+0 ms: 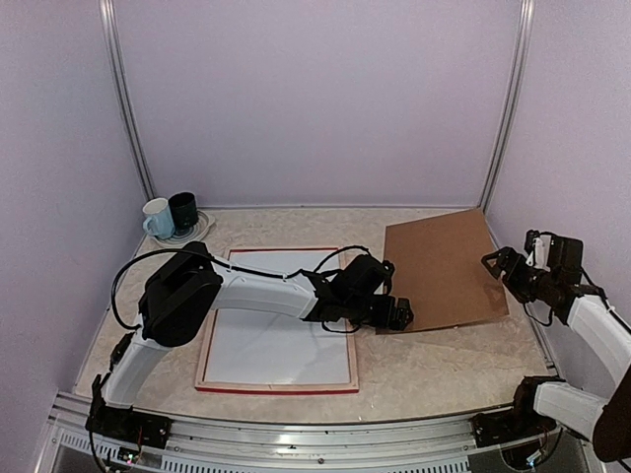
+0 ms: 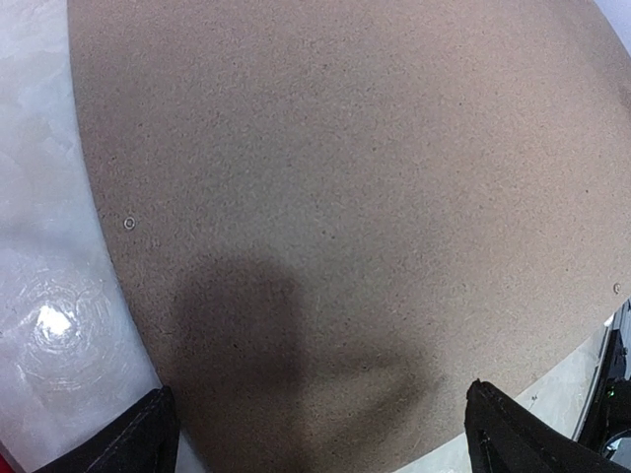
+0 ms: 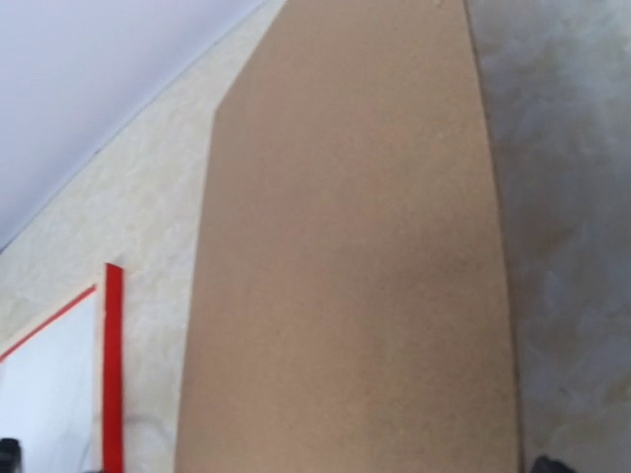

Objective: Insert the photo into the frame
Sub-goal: Pick up the backboard from the center of the board.

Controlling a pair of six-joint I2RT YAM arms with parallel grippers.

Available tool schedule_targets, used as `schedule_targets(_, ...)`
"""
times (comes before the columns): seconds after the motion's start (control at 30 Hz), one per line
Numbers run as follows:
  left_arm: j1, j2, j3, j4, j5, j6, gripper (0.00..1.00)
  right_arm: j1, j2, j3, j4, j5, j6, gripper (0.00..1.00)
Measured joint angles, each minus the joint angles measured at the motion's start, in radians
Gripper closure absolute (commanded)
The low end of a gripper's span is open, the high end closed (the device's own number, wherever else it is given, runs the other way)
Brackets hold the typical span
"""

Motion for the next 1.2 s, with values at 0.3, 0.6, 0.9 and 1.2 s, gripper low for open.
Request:
schedule_targets(0.3,0.000,-0.002,-0.004,0.005,0.000,0.000,0.01,-0.004,-0.018,0.018,0.051,-0.103,0.032,0.10)
schedule_targets(0.6,-0.003,0.000,-0.016,0.041,0.016,-0.008,0.01,0.002,-0.017,0.020,0.059,-0.261,0.081,0.14)
schedule_targets(0.9,-0.001,0.000,-0.018,0.048,0.026,-0.019,0.01,0.002,-0.014,0.051,0.005,-0.271,0.077,0.25)
schedule_targets(1.2,-0.001,0.000,-0.023,0.060,0.037,-0.026,0.01,0.002,0.018,0.099,-0.099,-0.246,0.019,0.64)
